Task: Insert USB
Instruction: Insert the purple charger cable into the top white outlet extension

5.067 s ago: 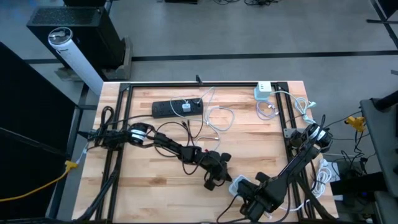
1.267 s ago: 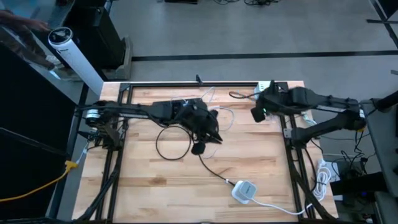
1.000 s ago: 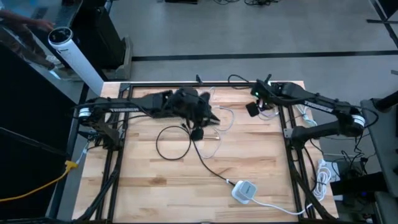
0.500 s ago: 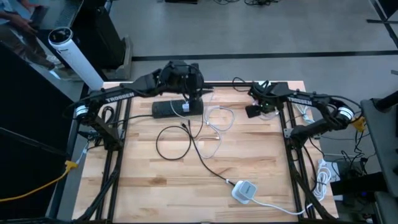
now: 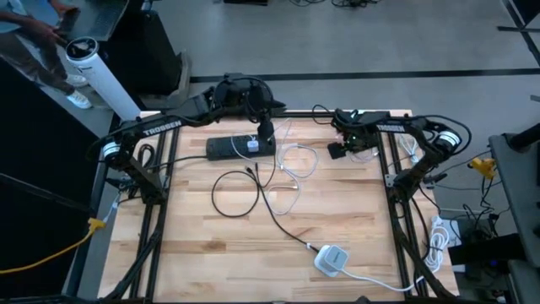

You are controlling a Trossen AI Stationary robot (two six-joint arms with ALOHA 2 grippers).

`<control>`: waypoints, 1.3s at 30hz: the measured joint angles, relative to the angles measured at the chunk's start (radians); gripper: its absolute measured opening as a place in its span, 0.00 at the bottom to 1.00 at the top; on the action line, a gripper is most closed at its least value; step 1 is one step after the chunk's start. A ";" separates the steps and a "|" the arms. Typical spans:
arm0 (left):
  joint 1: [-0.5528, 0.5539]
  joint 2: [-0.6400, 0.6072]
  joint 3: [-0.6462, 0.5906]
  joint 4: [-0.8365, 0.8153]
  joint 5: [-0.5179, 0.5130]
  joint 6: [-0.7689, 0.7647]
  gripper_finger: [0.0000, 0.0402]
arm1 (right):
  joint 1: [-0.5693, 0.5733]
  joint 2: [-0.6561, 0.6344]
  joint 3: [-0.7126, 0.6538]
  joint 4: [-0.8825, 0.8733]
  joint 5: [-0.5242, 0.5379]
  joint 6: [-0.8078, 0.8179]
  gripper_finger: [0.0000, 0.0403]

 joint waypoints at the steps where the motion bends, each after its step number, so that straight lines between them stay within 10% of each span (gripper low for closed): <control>1: 0.000 0.000 -0.001 0.020 -0.001 -0.002 0.11 | 0.000 0.003 0.000 0.006 0.000 -0.007 0.60; 6: 0.000 0.000 -0.001 0.116 -0.003 -0.092 0.11 | -0.019 0.005 0.000 0.030 -0.032 -0.076 0.48; 13: 0.000 0.000 -0.001 0.141 -0.003 -0.162 0.11 | -0.034 -0.016 0.001 0.047 -0.110 -0.211 0.05; 26: -0.001 0.003 -0.014 0.205 -0.002 -0.034 0.11 | 0.024 -0.469 0.266 -0.080 -0.173 -0.187 0.00; 39: 0.003 0.180 -0.019 0.455 0.095 -0.069 0.16 | 0.067 -0.543 0.503 -0.034 -0.190 -0.062 0.00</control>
